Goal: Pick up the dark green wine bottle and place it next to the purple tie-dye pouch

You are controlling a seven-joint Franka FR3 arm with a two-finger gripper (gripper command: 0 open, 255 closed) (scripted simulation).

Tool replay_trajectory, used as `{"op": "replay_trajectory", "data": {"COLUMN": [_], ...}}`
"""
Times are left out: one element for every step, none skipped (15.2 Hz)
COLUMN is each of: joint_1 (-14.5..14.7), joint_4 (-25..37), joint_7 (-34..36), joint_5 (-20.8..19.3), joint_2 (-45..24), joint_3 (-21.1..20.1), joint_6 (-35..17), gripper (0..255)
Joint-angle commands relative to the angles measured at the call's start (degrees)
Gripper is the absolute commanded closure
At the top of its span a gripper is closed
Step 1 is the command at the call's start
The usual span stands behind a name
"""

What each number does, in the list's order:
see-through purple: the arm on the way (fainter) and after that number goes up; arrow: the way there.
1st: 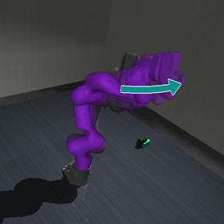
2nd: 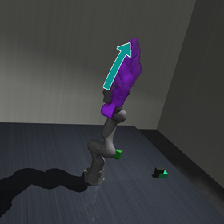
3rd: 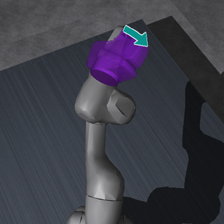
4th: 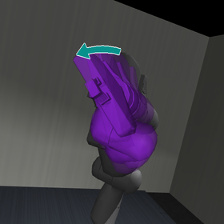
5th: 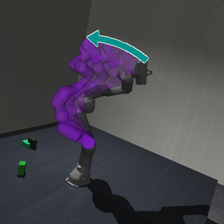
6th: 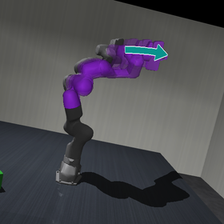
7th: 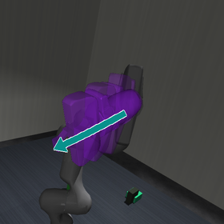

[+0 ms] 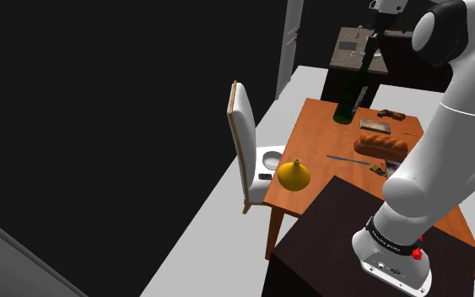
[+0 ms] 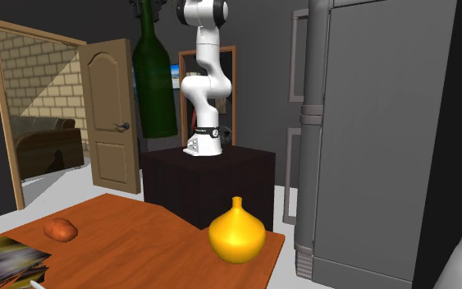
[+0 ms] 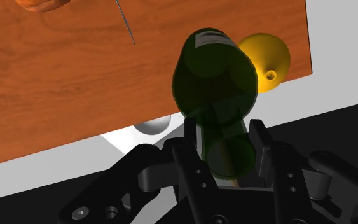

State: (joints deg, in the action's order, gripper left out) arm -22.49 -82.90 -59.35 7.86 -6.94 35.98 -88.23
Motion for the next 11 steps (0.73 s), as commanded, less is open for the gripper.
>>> {"op": "replay_trajectory", "data": {"joint_1": [-0.51,-0.90,-1.32,-1.76,-2.22,-2.71,-3.21,-3.74,-4.27,-4.81,-5.37], "joint_4": [-3.47,-4.52,-5.48,-6.35,-7.15,-7.86,-8.49,-9.05,-9.53,-9.93,-10.26], "joint_7": [-1.72,-2.59,-3.49,-4.41,-5.36,-6.34,-7.34,-8.38,-9.45,-10.55,-11.69], "joint_5": [-1.67,-2.27,-2.85,-3.40,-3.93,-4.43,-4.90,-5.34,-5.75,-6.13,-6.47], "joint_2": [2.92,3.95,4.91,5.81,6.65,7.43,8.14,8.79,9.37,9.89,10.33], "joint_3": [0.81,1.24,1.68,2.14,2.62,3.10,3.61,4.13,4.69,5.27,5.86], "joint_6": [-0.93,-1.09,-1.22,-1.31,-1.38,-1.42,-1.44,-1.44,-1.42,-1.38,-1.33], "gripper": [255,255,255,255,255,255,255,255,255,255,255]}}
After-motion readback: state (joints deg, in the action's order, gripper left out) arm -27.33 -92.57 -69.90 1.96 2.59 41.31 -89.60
